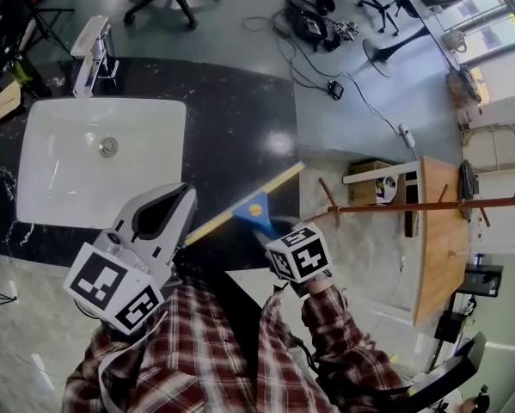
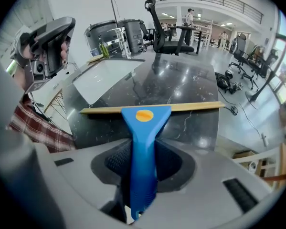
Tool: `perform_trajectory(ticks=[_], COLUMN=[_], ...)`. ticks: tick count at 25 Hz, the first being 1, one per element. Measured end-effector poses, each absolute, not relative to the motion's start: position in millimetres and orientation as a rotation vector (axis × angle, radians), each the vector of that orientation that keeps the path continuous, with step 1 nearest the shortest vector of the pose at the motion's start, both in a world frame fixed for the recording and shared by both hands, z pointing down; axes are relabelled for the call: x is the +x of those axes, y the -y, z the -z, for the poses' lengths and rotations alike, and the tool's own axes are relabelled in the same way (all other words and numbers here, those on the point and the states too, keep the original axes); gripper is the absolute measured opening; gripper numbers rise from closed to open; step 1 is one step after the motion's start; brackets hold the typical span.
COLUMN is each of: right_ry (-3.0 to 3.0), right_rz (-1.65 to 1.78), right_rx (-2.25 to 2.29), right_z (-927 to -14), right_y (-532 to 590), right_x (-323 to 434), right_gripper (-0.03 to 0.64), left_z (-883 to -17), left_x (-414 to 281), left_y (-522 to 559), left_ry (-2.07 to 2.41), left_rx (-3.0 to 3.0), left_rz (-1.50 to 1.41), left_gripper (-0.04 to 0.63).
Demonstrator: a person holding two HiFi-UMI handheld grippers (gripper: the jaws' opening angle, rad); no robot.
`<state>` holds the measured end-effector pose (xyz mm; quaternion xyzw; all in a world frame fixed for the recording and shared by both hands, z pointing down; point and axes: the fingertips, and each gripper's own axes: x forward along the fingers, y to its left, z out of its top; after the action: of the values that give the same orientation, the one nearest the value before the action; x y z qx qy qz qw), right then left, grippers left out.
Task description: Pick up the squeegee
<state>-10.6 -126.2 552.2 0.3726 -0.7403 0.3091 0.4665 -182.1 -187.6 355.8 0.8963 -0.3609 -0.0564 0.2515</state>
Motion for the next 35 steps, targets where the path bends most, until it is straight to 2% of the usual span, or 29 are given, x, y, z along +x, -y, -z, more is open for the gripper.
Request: perform_trajectory(ticks=[10,22,28,35], right_ry=[1.934,2.341,2.521,2.616], right_rz=[-0.732,-0.560,-0.426,-0.419], right_rx=[1.132,1.594,1.613,1.550], right_z=[-506.6,-338.0,-278.8,-270.8], right_y=[156.8,186.9,174.6,171.7], right_x=[-0.4,12.5,-7.5,-28.8], right_gripper=[0.137,0.137,0.137,0.137], left_z=[-339.4,-316.5,-315.9,-314.3], left_x=[-180.0,-203.5,-194.5,-178.9], left_y=[190.6,209.9,207.3,202.6], left_ry=[0.979,1.091,1.085,1.050], left_rx=[2.498,2.548,2.556,2.575], left_rz=[0.134,0.084,0.065,0.063], left_gripper=[0.009,0.009,0.009,0.009])
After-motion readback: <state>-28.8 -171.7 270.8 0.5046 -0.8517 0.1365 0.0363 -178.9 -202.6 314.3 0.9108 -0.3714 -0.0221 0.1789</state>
